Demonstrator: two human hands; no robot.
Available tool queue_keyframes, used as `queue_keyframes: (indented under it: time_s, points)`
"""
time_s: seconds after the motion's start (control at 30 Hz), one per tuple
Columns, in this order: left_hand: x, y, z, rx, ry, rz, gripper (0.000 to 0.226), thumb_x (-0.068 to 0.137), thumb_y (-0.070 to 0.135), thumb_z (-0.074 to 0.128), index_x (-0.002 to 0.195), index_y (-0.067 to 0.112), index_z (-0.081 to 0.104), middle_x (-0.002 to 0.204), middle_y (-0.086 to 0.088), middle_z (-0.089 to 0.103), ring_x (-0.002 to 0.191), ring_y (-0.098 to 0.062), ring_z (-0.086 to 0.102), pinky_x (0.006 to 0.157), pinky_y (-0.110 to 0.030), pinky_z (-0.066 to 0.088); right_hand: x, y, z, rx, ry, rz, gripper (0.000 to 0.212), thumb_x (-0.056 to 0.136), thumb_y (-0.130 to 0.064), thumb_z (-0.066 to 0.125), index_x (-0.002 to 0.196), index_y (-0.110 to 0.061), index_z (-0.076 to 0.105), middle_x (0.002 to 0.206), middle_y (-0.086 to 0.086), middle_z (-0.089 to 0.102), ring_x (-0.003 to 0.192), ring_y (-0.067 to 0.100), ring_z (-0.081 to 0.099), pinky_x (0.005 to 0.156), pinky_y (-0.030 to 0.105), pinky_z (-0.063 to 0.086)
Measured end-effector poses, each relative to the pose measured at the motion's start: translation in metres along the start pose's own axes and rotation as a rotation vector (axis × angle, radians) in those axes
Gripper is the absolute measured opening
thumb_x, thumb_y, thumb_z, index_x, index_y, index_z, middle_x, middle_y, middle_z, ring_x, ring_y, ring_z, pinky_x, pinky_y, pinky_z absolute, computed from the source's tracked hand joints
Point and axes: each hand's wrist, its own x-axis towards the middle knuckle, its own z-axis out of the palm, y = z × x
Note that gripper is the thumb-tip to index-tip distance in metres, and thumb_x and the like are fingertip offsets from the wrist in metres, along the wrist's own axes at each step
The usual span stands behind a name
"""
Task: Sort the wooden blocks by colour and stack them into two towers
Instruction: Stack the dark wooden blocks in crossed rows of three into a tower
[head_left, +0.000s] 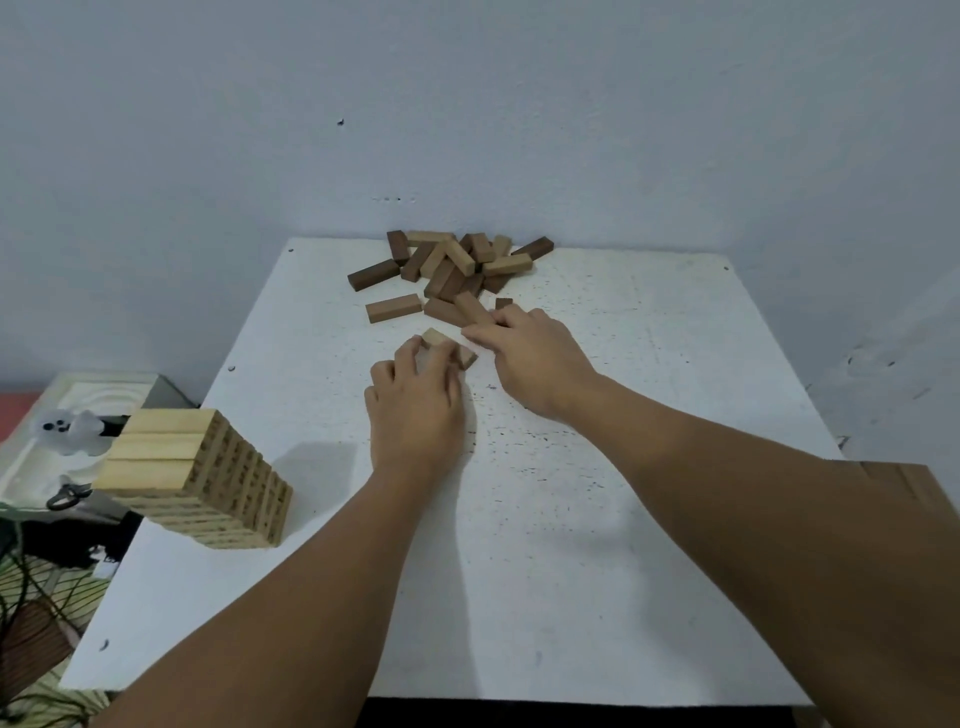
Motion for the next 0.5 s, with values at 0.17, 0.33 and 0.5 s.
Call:
queue_keyframes:
  time_s: [0.17, 0.33, 0.5]
  points:
    - [0.001, -0.001, -0.001, -0.175, 0.049, -0.025, 0.019, 0.106, 0.036, 0.043, 0.114, 0.033, 0.060, 0.141, 0.005, 0.049, 0.126, -0.026, 0.041, 0.101, -0.042, 0.038, -0.017, 0.011, 0.004, 0.083, 0.277, 0.018, 0.026, 0.098, -0.028, 0.056, 0.118, -0.035, 0.071, 0.116, -0.004, 0.063, 0.112, 0.025, 0.052, 0.104, 0.044, 0.039]
    - [0.002, -0.005, 0.000, -0.183, 0.050, -0.021, 0.028, 0.106, 0.037, 0.046, 0.128, 0.036, 0.064, 0.140, 0.005, 0.052, 0.128, -0.023, 0.038, 0.103, -0.040, 0.038, -0.015, 0.008, -0.004, 0.049, 0.156, 0.104, 0.037, 0.100, -0.034, 0.052, 0.137, -0.038, 0.055, 0.130, 0.002, 0.056, 0.119, 0.029, 0.051, 0.103, 0.047, 0.041]
    - [0.001, -0.006, -0.002, -0.154, 0.028, 0.007, 0.037, 0.109, 0.038, 0.041, 0.142, 0.042, 0.057, 0.145, 0.010, 0.053, 0.129, -0.023, 0.037, 0.104, -0.040, 0.037, -0.019, 0.003, 0.001, 0.026, 0.032, 0.075, 0.047, 0.105, -0.026, 0.046, 0.152, -0.030, 0.041, 0.146, 0.012, 0.049, 0.126, 0.036, 0.051, 0.105, 0.052, 0.043]
